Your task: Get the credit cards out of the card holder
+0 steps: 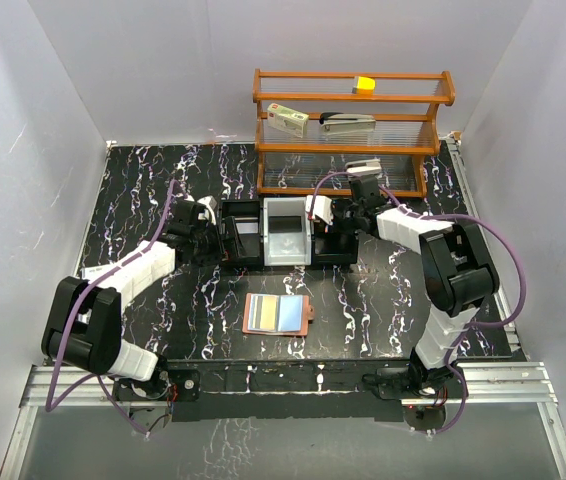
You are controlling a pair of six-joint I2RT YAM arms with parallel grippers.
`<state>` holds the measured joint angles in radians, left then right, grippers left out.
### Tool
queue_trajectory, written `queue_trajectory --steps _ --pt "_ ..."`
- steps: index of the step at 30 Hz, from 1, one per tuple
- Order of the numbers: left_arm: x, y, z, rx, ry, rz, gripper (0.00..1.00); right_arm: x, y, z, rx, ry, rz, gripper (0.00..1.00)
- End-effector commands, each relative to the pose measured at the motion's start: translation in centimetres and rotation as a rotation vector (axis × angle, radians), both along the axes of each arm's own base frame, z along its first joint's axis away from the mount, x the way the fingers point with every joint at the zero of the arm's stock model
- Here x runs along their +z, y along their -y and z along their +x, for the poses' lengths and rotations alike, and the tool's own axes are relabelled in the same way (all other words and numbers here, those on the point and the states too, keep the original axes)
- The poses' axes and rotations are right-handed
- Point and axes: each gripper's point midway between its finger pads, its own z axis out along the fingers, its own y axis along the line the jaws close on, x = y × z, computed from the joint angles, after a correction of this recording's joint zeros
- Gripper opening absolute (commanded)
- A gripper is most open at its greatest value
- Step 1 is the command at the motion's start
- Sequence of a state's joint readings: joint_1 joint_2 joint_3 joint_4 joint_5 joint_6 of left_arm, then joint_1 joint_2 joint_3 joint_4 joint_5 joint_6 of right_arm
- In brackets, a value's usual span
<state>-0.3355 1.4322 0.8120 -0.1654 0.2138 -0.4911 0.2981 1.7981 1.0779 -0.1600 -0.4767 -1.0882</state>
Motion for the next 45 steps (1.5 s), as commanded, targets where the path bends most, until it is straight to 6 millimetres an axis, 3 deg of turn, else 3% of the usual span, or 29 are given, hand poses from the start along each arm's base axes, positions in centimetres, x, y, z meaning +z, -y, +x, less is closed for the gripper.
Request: queue_trajectory --steps 1,7,15,19,23,25,32,36,37,45 --pt "2.7 0.8 1.1 -0.016 0.061 -0.048 0.97 2.5 -0.2 2.9 0.022 0.131 -0.014 0.09" --pt "2.5 0.8 1.1 -0.020 0.053 -0.049 0.97 2.5 0.1 3.1 0.000 0.146 -0.026 0.11" --pt "2.4 0.5 0.9 -0.014 0.051 -0.049 0.97 1.5 0.3 2.7 -0.008 0.101 -0.035 0.31" --pt "2.5 0.5 0.8 -0.012 0.049 -0.053 0.97 1.2 0.9 3.0 -0.044 0.096 -0.058 0.32" --pt "2.7 0.4 0.8 -0.010 0.053 -0.057 0.97 1.6 1.4 3.3 -0.087 0.119 -0.058 0.34" --pt "2.7 0.4 0.8 -0.008 0.051 -0.058 0.97 1.9 1.6 3.4 -0.100 0.131 -0.063 0.47" --pt "2.9 0.6 0.6 -0.003 0.048 -0.075 0.97 2.7 1.9 4.1 -0.162 0.151 -0.037 0.49" --pt "2.9 0.8 0.2 -0.006 0.034 -0.094 0.97 4.1 1.2 3.7 -0.166 0.164 0.033 0.49" --pt "3.7 0.9 0.1 -0.008 0.054 -0.110 0.97 4.3 0.9 3.5 -0.164 0.157 0.062 0.50" --pt "5.2 0.9 -1.6 -0.014 0.068 -0.147 0.98 13.6 -0.1 1.0 -0.307 0.206 0.423 0.53"
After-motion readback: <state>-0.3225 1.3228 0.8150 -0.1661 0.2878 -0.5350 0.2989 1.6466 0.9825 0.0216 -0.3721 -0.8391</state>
